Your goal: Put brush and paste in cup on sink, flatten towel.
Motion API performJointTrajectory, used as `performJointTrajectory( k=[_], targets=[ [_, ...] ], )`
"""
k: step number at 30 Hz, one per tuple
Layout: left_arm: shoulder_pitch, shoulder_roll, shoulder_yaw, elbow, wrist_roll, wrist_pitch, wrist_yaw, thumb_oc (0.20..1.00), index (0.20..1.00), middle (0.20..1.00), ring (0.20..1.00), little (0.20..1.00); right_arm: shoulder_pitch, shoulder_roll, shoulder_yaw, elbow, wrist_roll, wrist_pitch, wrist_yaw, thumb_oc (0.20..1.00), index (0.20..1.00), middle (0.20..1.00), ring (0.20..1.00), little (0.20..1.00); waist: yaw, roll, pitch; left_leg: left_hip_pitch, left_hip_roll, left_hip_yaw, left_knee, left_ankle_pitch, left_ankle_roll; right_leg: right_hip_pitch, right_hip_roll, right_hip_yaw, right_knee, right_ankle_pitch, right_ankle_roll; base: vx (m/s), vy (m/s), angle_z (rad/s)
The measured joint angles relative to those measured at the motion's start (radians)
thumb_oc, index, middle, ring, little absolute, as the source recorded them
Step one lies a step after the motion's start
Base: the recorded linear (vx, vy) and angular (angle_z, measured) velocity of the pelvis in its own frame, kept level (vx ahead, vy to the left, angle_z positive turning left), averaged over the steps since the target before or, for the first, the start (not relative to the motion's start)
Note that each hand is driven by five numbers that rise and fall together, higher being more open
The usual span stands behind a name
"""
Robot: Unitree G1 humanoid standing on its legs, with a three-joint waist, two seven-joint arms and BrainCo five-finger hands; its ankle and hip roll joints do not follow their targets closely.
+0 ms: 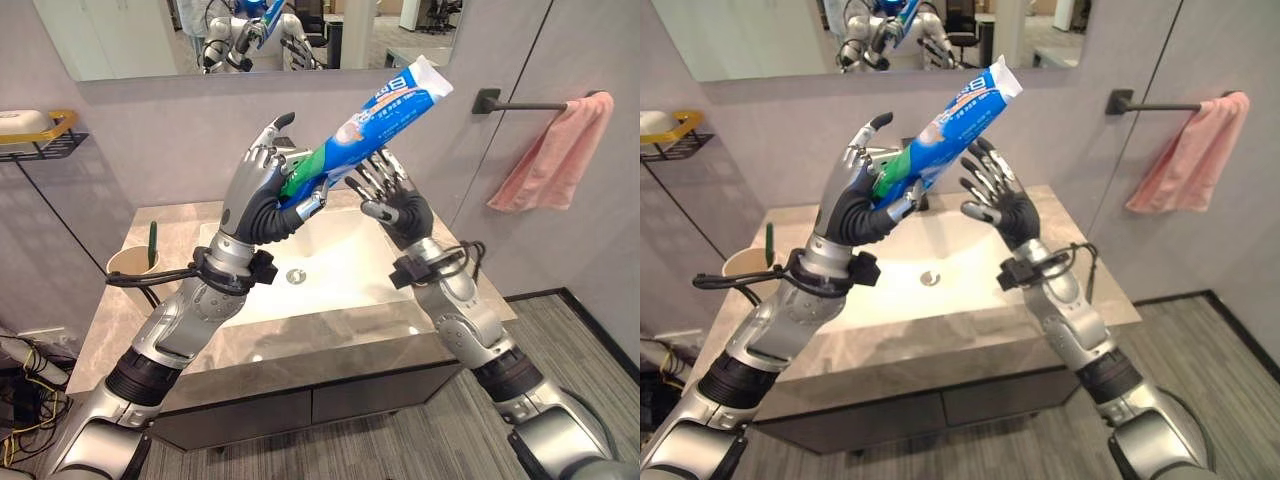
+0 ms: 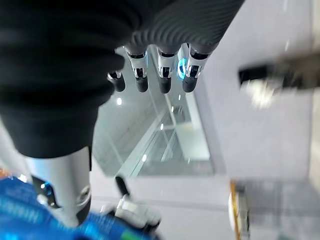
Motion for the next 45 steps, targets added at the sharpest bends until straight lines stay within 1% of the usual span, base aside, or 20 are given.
performJointTrajectory(
  k=[1,2,4,6,10,12,14,18,23,27,37,41,45],
  targets=[
    [0.005,0.0,-0.015,0.0,0.0,-0.002,-0.001,0.2,0.2,0.2,0.2,0.2,-0.034,0.023,0.002,0.002,0.004,0.0,0.001,1.0,1.0,1.0,1.0,1.0,0.016,0.001,0.001,-0.001,0.0,-0.001,0.0,0.0,0.0,0.001,0.0,-0.002,0.0,-0.001,0.001,0.01,0.024,0.13],
    [0.02,-0.001,-0.009,0.0,-0.012,-0.003,0.001,0.2,0.2,0.2,0.2,0.2,-0.053,0.051,0.002,0.009,0.023,-0.003,0.003,1.0,1.0,1.0,1.0,1.0,0.025,0.002,0.001,-0.001,0.0,-0.003,0.0,0.0,0.0,0.003,0.0,-0.006,0.0,-0.002,0.001,0.02,0.028,0.08],
    [0.033,0.0,-0.007,0.0,-0.031,-0.002,0.001,0.2,0.2,0.2,0.2,0.2,-0.058,0.062,0.019,0.012,0.048,-0.003,0.011,1.0,1.0,1.0,1.0,1.0,0.031,0.002,0.001,-0.002,-0.001,-0.007,0.0,0.0,0.0,0.005,-0.002,-0.01,0.0,-0.004,0.002,0.01,0.026,0.07],
    [0.054,-0.001,-0.008,0.001,-0.035,-0.002,0.0,0.2,0.2,0.2,0.2,0.2,-0.058,0.076,0.035,0.014,0.088,-0.004,0.02,1.0,1.0,1.0,1.0,1.0,0.029,0.004,0.003,-0.004,-0.002,-0.027,0.0,0.0,0.0,0.017,-0.003,-0.027,0.0,-0.008,0.003,0.01,0.024,0.19],
    [0.065,-0.001,-0.009,0.002,-0.049,-0.003,-0.004,0.2,0.2,0.2,0.2,0.2,-0.058,0.09,0.052,0.013,0.135,-0.005,0.041,1.0,1.0,1.0,1.0,1.0,0.046,0.009,0.006,-0.011,-0.002,-0.036,0.0,0.0,0.0,0.022,-0.004,-0.038,0.0,-0.015,0.003,0.01,0.028,0.11],
    [0.069,-0.001,-0.013,0.007,-0.069,-0.003,-0.022,0.2,0.2,0.2,0.2,0.2,-0.058,0.092,0.059,0.013,0.141,-0.006,0.048,1.0,1.0,1.0,1.0,1.0,0.046,0.011,0.007,-0.02,-0.002,-0.052,0.0,0.001,0.0,0.022,-0.004,-0.055,0.0,-0.017,0.004,0.02,0.041,0.18],
    [0.089,-0.002,-0.013,0.009,-0.071,-0.002,-0.03,0.2,0.2,0.2,0.2,0.2,-0.058,0.094,0.059,0.012,0.157,-0.007,0.058,1.0,1.0,1.0,1.0,1.0,0.054,0.012,0.008,-0.022,-0.002,-0.054,0.0,0.001,-0.001,0.022,-0.004,-0.059,0.0,-0.019,0.004,0.02,0.036,0.09],
    [0.114,-0.003,-0.014,0.014,-0.097,0.0,-0.044,0.2,0.2,0.2,0.2,0.2,-0.058,0.114,0.061,0.011,0.162,-0.007,0.06,1.0,1.0,1.0,1.0,1.0,0.059,0.011,0.01,-0.034,-0.003,-0.057,0.0,0.001,-0.001,0.013,-0.004,-0.063,0.0,-0.02,0.004,0.02,0.03,0.02],
    [0.115,-0.005,-0.014,0.022,-0.11,0.0,-0.048,0.2,0.2,0.2,0.2,0.2,-0.056,0.133,0.067,0.013,0.182,-0.007,0.058,1.0,1.0,1.0,1.0,1.0,0.08,0.004,0.019,-0.037,-0.003,-0.056,0.0,0.001,0.0,0.009,-0.005,-0.062,0.0,-0.022,0.006,0.03,0.039,0.0],
    [0.115,-0.005,-0.014,0.022,-0.11,-0.001,-0.045,0.2,0.2,0.2,0.2,0.2,-0.056,0.15,0.067,0.015,0.199,-0.008,0.056,1.0,1.0,1.0,1.0,1.0,0.085,-0.002,0.023,-0.045,-0.004,-0.055,0.0,0.001,0.0,0.0,-0.006,-0.061,0.0,-0.022,0.006,0.0,0.008,0.0],
    [0.116,-0.01,-0.014,0.022,-0.117,-0.001,-0.042,0.2,0.2,0.2,0.2,0.2,-0.055,0.156,0.067,0.015,0.221,-0.009,0.056,1.0,1.0,1.0,1.0,1.0,0.09,-0.001,0.024,-0.052,-0.005,-0.055,0.0,0.0,0.0,-0.006,-0.006,-0.061,0.0,-0.022,0.006,0.0,0.0,0.0],
    [0.122,-0.044,-0.011,0.022,-0.148,-0.003,-0.034,0.2,0.2,0.2,0.2,0.2,-0.054,0.172,0.066,0.016,0.238,-0.012,0.049,1.0,1.0,1.0,1.0,1.0,0.093,0.001,0.026,-0.052,-0.007,-0.055,0.0,0.0,0.001,-0.006,-0.009,-0.061,0.0,-0.022,0.007,0.0,0.0,0.0],
    [0.137,-0.052,-0.011,0.021,-0.153,-0.006,-0.02,0.2,0.2,0.2,0.2,0.2,-0.05,0.185,0.068,0.016,0.245,-0.012,0.038,1.0,1.0,1.0,1.0,1.0,0.093,0.003,0.027,-0.052,-0.01,-0.055,0.0,-0.001,0.003,-0.006,-0.013,-0.062,0.0,-0.022,0.007,0.0,0.0,0.0]
  ],
)
